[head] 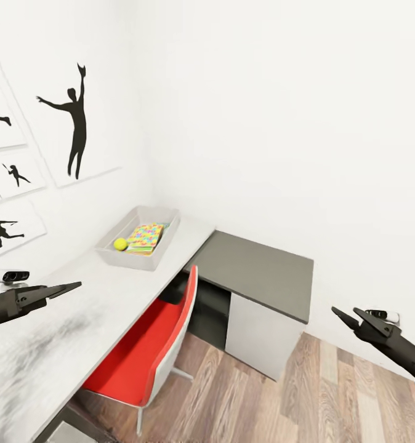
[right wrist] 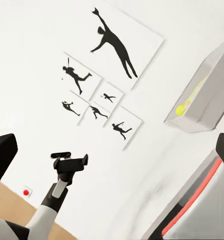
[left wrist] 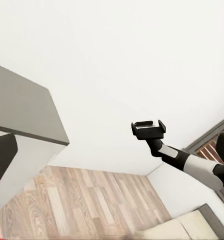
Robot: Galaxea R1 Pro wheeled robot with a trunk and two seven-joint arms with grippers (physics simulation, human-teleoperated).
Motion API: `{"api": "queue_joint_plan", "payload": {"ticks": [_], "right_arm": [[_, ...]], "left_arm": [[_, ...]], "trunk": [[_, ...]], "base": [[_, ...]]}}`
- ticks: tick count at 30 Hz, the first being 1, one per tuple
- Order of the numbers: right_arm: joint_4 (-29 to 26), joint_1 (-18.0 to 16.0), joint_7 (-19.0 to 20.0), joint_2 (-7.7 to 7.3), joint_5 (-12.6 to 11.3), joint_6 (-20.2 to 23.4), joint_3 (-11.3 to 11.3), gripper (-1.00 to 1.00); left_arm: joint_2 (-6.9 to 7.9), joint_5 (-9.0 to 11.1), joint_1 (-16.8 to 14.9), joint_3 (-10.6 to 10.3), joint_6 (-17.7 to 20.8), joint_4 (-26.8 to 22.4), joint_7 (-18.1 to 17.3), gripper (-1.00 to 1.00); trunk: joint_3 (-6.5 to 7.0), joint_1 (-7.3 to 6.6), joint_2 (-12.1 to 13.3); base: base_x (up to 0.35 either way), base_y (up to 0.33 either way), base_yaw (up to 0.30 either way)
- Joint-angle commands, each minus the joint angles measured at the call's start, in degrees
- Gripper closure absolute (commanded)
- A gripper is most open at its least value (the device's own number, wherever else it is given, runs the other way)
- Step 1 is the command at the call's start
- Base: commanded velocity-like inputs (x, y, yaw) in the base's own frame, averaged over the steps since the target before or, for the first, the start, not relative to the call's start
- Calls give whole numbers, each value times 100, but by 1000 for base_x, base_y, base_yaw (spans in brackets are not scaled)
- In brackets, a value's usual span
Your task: Put all the toys in the child's room - the three board games (two on the bed and one on the table), the two jigsaw puzzles on the table, and the tennis ball on the table - inside the toy box on the table in the child's room.
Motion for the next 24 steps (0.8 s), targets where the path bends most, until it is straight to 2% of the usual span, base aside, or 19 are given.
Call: {"api": "queue_joint_plan", "payload": {"ticks": [1,24], "right_arm": [[17,-9,15,-8,-49,60,36,-100],[118,-9,14,1,-49,58,33,-100]], "left_arm": [[2,-2,-2,0,61,-2,-21,-100],[-1,-2,-2,0,61,-3,-21,-100]], "trunk": [[-6,0,-12],[128,0,-12]], "base": [[-331,0,-239],[-291,0,-239]]}}
